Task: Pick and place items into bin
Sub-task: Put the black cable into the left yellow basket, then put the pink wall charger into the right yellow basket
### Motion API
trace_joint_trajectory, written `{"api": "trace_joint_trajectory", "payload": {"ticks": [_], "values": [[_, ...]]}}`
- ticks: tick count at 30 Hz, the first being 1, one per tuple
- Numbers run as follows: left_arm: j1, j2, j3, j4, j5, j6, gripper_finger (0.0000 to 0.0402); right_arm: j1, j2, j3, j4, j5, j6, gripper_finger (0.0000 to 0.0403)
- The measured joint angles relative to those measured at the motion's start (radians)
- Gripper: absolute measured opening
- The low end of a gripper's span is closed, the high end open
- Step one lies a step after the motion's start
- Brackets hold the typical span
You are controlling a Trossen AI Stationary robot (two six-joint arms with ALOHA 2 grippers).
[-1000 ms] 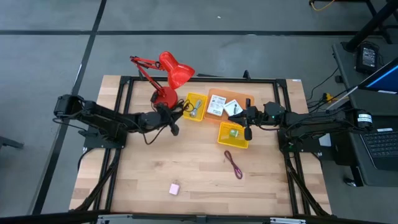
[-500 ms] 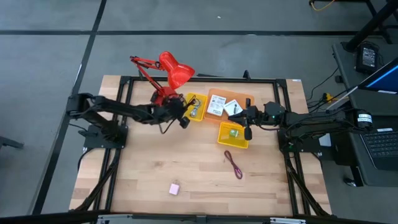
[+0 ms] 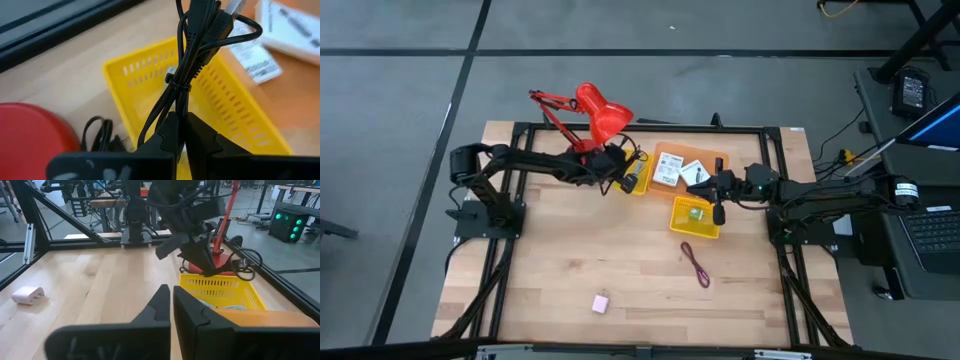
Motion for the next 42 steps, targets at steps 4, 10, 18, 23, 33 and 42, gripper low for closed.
{"api": "trace_joint_trajectory", "payload": {"ticks": [4, 10, 18, 23, 33, 42], "values": [[0.000, 0.002, 0.019, -0.036, 0.009, -0.002, 0.0010, 0.000, 0.000, 0.000, 0.000, 0.004, -0.004, 0.0006], [0.005, 0.001, 0.018, -0.037, 0.060, -0.013, 0.0018, 0.000, 0.000, 0.000, 0.000, 0.010, -0.004, 0.0006], [0.005, 0.001, 0.018, -0.035, 0.087, -0.018, 0.0053, 0.000, 0.000, 0.000, 0.000, 0.009, -0.001, 0.0006], [0.005, 0.001, 0.018, -0.028, 0.087, -0.020, 0.0070, 0.000, 0.000, 0.000, 0.000, 0.009, -0.001, 0.0006], [0.004, -0.011, 0.018, -0.001, 0.184, 0.048, 0.0076, 0.000, 0.000, 0.000, 0.000, 0.009, -0.001, 0.0006], [-0.102, -0.106, 0.017, -0.018, 0.279, 0.266, 0.0045, 0.000, 0.000, 0.000, 0.000, 0.009, -0.004, 0.0006]]}}
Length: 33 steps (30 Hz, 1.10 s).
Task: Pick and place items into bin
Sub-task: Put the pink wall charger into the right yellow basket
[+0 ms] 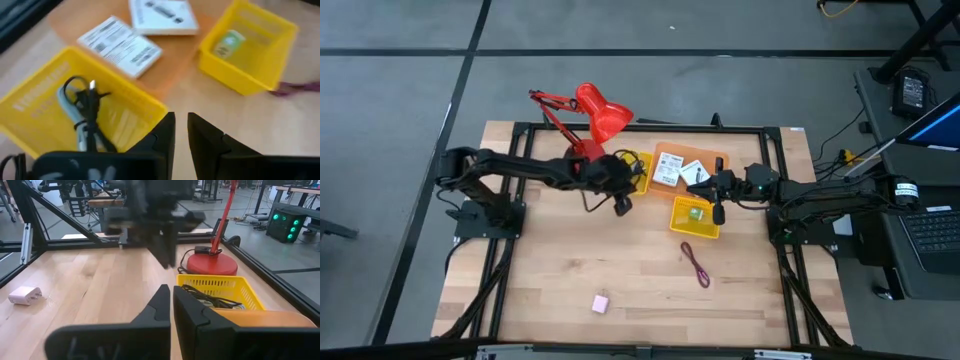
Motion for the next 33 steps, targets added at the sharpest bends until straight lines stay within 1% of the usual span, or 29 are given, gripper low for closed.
{"api": "trace_joint_trajectory", "payload": {"ticks": [3, 6, 8, 9, 14, 17, 22, 30, 33], "values": [[-0.061, -0.040, 0.000, -0.047, -0.022, 0.042, 0.0027, 0.000, 0.000, 0.000, 0.000, 0.000, 0.000, 0.0006], [-0.139, -0.084, 0.000, -0.130, -0.022, 0.143, 0.0008, 0.000, 0.000, 0.000, 0.000, 0.000, 0.000, 0.0006], [-0.197, -0.108, 0.000, -0.201, -0.024, 0.188, 0.0003, 0.000, 0.000, 0.000, -0.001, 0.000, 0.000, 0.0006], [-0.226, -0.121, 0.000, -0.230, -0.028, 0.187, 0.0003, 0.000, 0.000, 0.000, -0.001, 0.000, 0.000, 0.0006], [-0.366, -0.164, 0.000, -0.327, -0.110, 0.044, 0.0002, 0.000, 0.000, 0.000, 0.000, 0.000, 0.000, 0.0006], [-0.445, -0.166, 0.000, -0.328, -0.162, -0.045, 0.0001, 0.000, 0.000, 0.000, 0.000, 0.001, -0.015, 0.0006], [-0.555, -0.158, 0.000, -0.327, -0.215, -0.175, 0.0002, 0.000, 0.000, 0.000, -0.005, 0.024, -0.041, 0.0006], [-0.688, -0.150, 0.001, -0.339, -0.235, -0.356, 0.0002, 0.000, 0.000, 0.000, -0.016, 0.027, -0.044, 0.0006], [-0.723, -0.149, 0.001, -0.389, -0.254, -0.455, 0.0001, 0.000, 0.000, 0.000, -0.016, 0.027, -0.050, 0.0006]]}}
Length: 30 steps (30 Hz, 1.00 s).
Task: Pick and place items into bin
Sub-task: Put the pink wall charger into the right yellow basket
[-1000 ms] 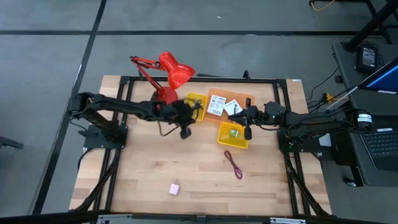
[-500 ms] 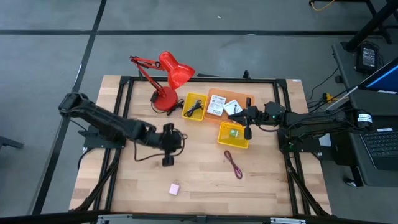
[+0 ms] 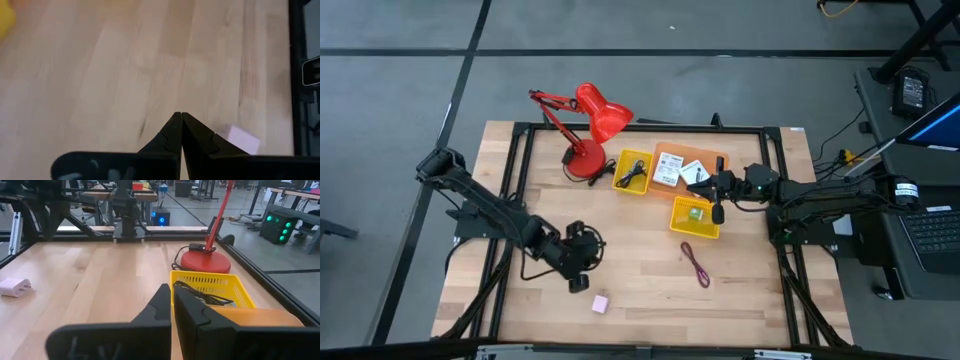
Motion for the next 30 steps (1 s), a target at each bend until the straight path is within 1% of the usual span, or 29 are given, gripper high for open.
{"api": "trace_joint_trajectory", "payload": {"ticks": [6, 9, 11, 16, 19, 21, 25, 27, 30], "values": [[-0.067, 0.000, 0.000, -0.071, 0.002, -0.243, 0.0001, 0.000, 0.000, 0.000, 0.000, 0.000, 0.001, 0.0006], [-0.098, 0.009, 0.015, -0.079, 0.000, -0.308, 0.0001, 0.000, 0.000, 0.000, 0.000, 0.000, 0.002, 0.0006], [-0.113, 0.034, 0.053, -0.084, -0.013, -0.324, 0.0002, 0.000, 0.000, 0.000, 0.000, 0.000, 0.002, 0.0006], [-0.123, 0.158, 0.219, -0.171, -0.014, -0.335, 0.0001, 0.000, 0.000, 0.000, 0.003, 0.000, -0.005, 0.0006], [-0.123, 0.257, 0.349, -0.266, 0.018, -0.384, 0.0002, 0.000, 0.000, 0.000, 0.009, 0.000, -0.005, 0.0006], [-0.128, 0.323, 0.435, -0.358, 0.053, -0.440, 0.0001, 0.000, 0.000, 0.000, 0.010, 0.000, 0.001, 0.0006], [-0.143, 0.432, 0.576, -0.492, 0.128, -0.588, 0.0002, 0.000, 0.000, 0.000, 0.002, -0.001, 0.031, 0.0006], [-0.156, 0.475, 0.627, -0.516, 0.140, -0.659, 0.0002, 0.000, 0.000, 0.000, -0.009, -0.001, 0.048, 0.0006], [-0.175, 0.517, 0.680, -0.511, 0.133, -0.756, 0.0001, 0.000, 0.000, 0.000, -0.016, -0.003, 0.054, 0.0006]]}}
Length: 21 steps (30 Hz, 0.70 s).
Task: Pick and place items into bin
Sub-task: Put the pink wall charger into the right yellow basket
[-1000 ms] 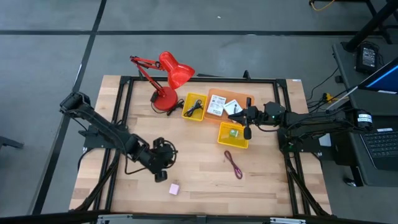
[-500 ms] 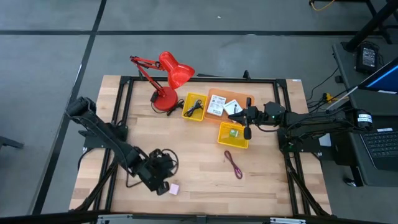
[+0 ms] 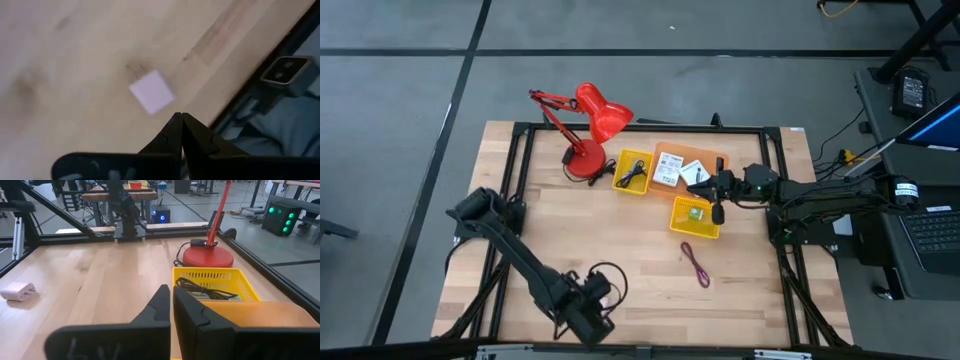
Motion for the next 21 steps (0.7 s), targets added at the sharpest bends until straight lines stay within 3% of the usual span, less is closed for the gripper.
{"api": "trace_joint_trajectory", "payload": {"ticks": [6, 12, 18, 21], "values": [[-0.027, 0.059, 0.053, 0.000, 0.014, -0.184, 0.0002, 0.000, 0.000, 0.000, -0.015, -0.001, -0.005, 0.0006], [-0.032, 0.075, 0.053, -0.010, 0.023, -0.250, 0.0002, 0.000, 0.000, 0.000, -0.044, -0.001, -0.008, 0.0006], [-0.029, 0.074, 0.053, -0.009, -0.121, -0.288, 0.0023, 0.000, 0.000, 0.000, -0.089, -0.001, -0.056, 0.0006], [-0.029, 0.074, 0.052, -0.009, -0.142, -0.306, 0.0043, 0.000, 0.000, 0.000, -0.112, -0.001, -0.058, 0.0006]]}}
